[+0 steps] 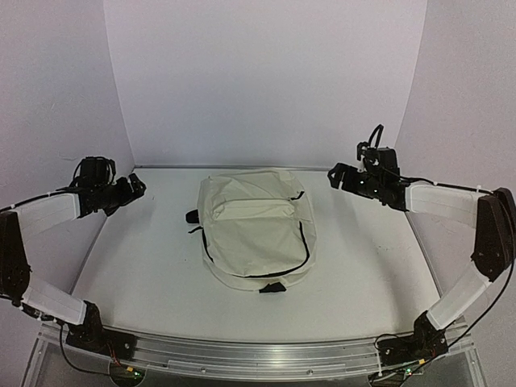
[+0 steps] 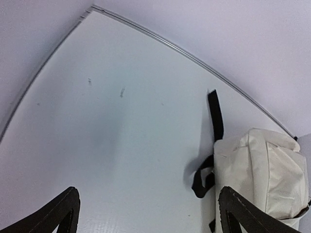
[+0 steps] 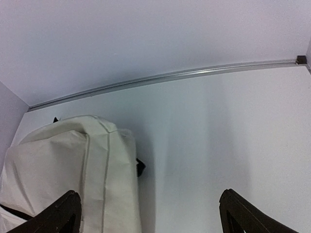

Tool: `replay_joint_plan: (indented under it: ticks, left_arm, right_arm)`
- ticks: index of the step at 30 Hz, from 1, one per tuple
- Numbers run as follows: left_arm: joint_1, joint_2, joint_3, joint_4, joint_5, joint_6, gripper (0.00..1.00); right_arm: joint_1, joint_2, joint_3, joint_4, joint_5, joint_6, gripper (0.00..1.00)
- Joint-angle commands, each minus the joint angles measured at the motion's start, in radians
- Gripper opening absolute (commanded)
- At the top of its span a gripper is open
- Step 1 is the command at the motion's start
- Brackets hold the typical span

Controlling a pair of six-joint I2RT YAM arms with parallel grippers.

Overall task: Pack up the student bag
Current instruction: Reset both arms

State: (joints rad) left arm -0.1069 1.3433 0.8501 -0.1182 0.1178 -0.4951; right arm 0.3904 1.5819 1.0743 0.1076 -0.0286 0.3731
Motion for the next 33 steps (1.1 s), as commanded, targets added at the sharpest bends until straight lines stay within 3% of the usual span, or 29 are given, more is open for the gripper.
replay_joint_plan:
  ticks: [1,7,17,25,33]
  left_arm:
    - [0.139,-0.122,-0.061,-0.026,-0.019,0.057,1.0]
    - [0.235,-0.252,-0.125,-0.013,-0.051,0.08,1.0]
    - [0.235,-0.419,-0.422,0.394,-0.125,0.252,1.0]
    - [0.235,-0.35,-0.566,0.588,-0.213,0.28,1.0]
    - [0.235,-0.315,-0.545,0.575,-0.216,0.264,1.0]
  right_arm:
    - [-0.124,-0.099,-0.065,-0.02,-0.055,0.013,0.98]
    - [-0.248,-0.243,-0.16,-0.01,-0.025,-0.024,0.98]
    - [-0.25,-0.571,-0.607,0.535,0.164,-0.166,0.98]
    - [-0.25,-0.573,-0.876,0.913,0.281,-0.209,0.98]
    - [-0.249,-0.537,-0.889,0.955,0.294,-0.218,0.98]
